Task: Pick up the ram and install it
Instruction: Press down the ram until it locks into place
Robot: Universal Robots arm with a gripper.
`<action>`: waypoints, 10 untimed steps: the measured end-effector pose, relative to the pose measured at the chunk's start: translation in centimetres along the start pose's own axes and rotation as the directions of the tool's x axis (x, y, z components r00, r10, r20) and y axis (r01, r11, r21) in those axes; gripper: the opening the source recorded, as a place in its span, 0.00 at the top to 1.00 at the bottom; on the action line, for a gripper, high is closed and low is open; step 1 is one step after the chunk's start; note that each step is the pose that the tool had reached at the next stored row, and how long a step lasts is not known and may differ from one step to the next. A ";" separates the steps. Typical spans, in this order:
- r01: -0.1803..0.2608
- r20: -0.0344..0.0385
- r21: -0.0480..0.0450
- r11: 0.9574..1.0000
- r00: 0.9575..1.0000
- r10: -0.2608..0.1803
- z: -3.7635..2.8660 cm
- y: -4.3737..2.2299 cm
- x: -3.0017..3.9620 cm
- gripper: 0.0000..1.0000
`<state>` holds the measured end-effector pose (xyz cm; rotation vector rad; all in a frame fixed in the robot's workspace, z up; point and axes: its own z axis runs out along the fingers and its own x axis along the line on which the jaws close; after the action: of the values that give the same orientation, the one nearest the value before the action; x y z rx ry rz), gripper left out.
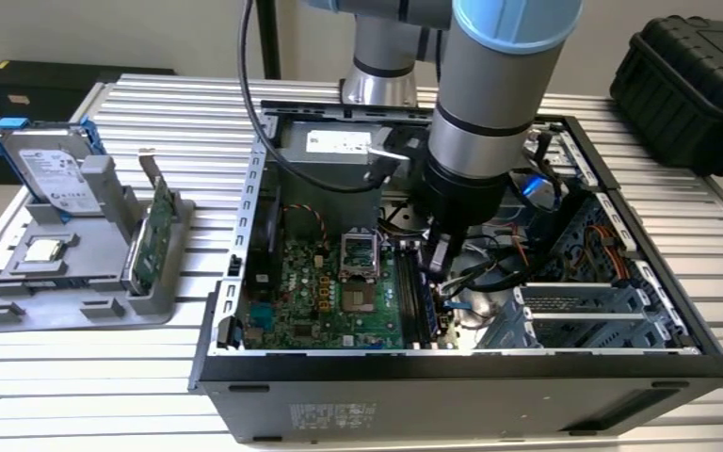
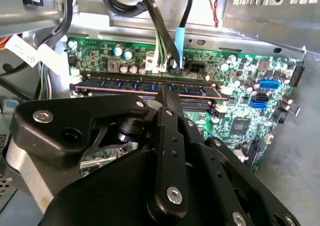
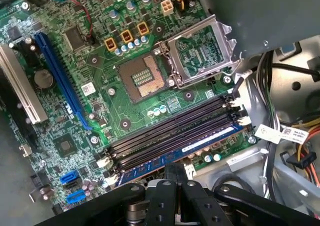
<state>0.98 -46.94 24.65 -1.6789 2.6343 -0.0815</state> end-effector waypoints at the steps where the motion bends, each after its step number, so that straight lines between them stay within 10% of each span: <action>1: 0.013 0.001 0.000 1.000 1.000 -0.013 0.03 0.02 0.00 1.00; 10: 0.161 0.009 0.003 0.987 0.987 -0.161 0.24 0.07 0.02 1.00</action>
<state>0.91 -46.93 24.41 -1.8845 2.4861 -0.0788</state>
